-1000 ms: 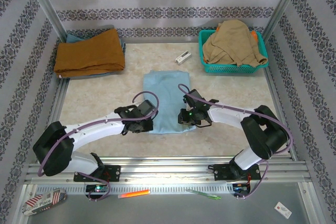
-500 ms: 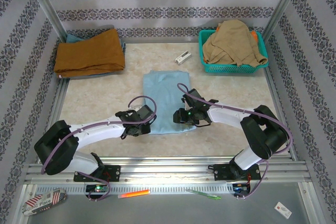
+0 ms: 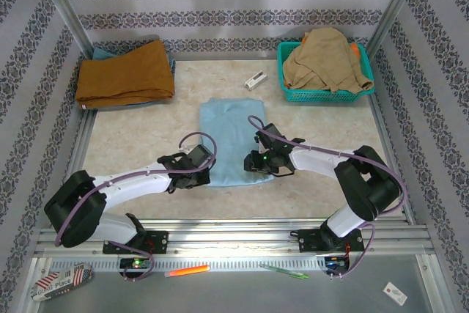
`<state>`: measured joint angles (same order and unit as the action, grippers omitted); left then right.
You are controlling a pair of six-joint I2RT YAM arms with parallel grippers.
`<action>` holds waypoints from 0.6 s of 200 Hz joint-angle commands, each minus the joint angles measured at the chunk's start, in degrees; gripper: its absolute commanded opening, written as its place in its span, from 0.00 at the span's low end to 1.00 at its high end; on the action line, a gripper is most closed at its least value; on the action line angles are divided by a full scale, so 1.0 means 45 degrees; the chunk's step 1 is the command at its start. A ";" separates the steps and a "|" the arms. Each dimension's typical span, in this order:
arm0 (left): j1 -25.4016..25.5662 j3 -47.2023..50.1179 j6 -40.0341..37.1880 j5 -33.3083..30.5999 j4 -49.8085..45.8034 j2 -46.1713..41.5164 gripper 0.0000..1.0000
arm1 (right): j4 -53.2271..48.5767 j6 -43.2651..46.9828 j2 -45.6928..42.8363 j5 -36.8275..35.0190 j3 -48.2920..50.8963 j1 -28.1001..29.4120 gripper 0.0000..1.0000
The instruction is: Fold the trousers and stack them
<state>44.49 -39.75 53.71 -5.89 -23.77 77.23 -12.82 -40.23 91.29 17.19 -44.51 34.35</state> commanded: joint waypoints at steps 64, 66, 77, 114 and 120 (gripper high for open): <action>-0.2212 0.1202 -0.2708 0.1038 -0.1242 -0.0828 0.00 | -0.0459 0.0133 0.1709 -0.1090 0.0360 -0.0685 0.20; -0.2250 0.1236 -0.2715 0.1046 -0.1246 -0.0843 0.00 | -0.0459 0.0131 0.1722 -0.1121 0.0360 -0.0691 0.20; -0.2445 0.1398 -0.2721 0.1089 -0.1381 -0.0981 0.04 | -0.0420 0.0151 0.1779 -0.1134 0.0380 -0.0699 0.20; -0.2898 0.1629 -0.2753 0.1008 -0.2411 -0.1986 0.30 | -0.0361 0.0165 0.2011 -0.1136 0.0327 -0.0709 0.19; -0.2969 0.1616 -0.2696 0.0854 -0.2716 -0.2134 0.33 | -0.0342 0.0170 0.2055 -0.1108 0.0303 -0.0699 0.19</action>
<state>33.06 -33.80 42.65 2.17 -24.34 70.32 -8.27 -40.12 95.31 19.90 -46.00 32.75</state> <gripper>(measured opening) 0.289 0.192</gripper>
